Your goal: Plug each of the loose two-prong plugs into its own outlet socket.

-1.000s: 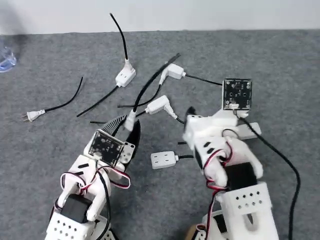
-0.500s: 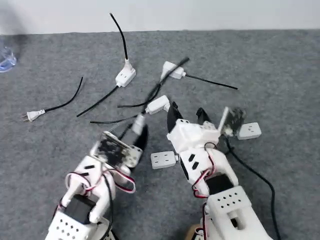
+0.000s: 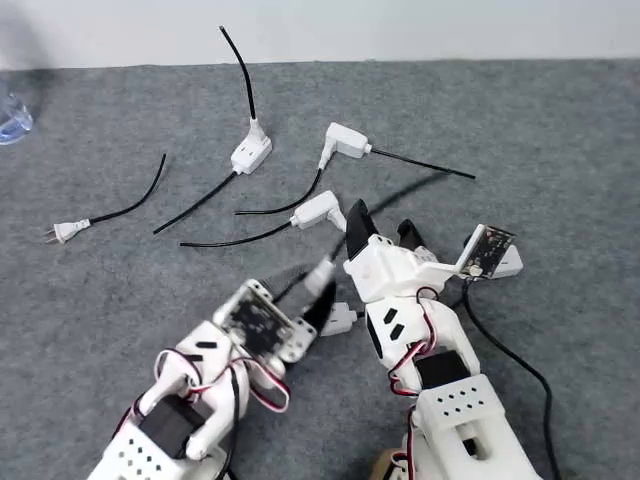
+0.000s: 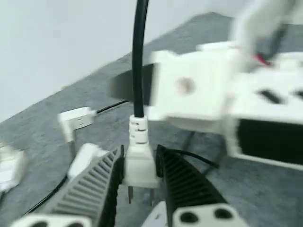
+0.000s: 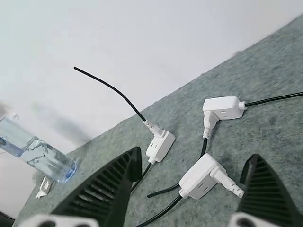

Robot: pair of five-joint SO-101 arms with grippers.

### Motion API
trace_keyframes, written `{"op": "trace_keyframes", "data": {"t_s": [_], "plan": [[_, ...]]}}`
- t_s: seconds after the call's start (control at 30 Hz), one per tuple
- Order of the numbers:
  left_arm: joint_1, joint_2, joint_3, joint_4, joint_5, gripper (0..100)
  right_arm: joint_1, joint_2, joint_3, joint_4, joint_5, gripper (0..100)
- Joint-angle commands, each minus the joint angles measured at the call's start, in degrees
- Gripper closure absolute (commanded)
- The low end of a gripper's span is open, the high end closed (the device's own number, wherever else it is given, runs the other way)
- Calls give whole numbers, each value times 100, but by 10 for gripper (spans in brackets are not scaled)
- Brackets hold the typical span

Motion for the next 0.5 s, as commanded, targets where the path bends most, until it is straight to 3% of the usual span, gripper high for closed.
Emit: {"op": "trace_keyframes", "data": {"t_s": [0.0, 0.47], "plan": [[440, -62, -13, 18, -404, 988, 48, -22, -158, -92, -18, 667], [431, -53, 84, 0, -545, 988, -532, -92, -176, -92, 738, 667]]}}
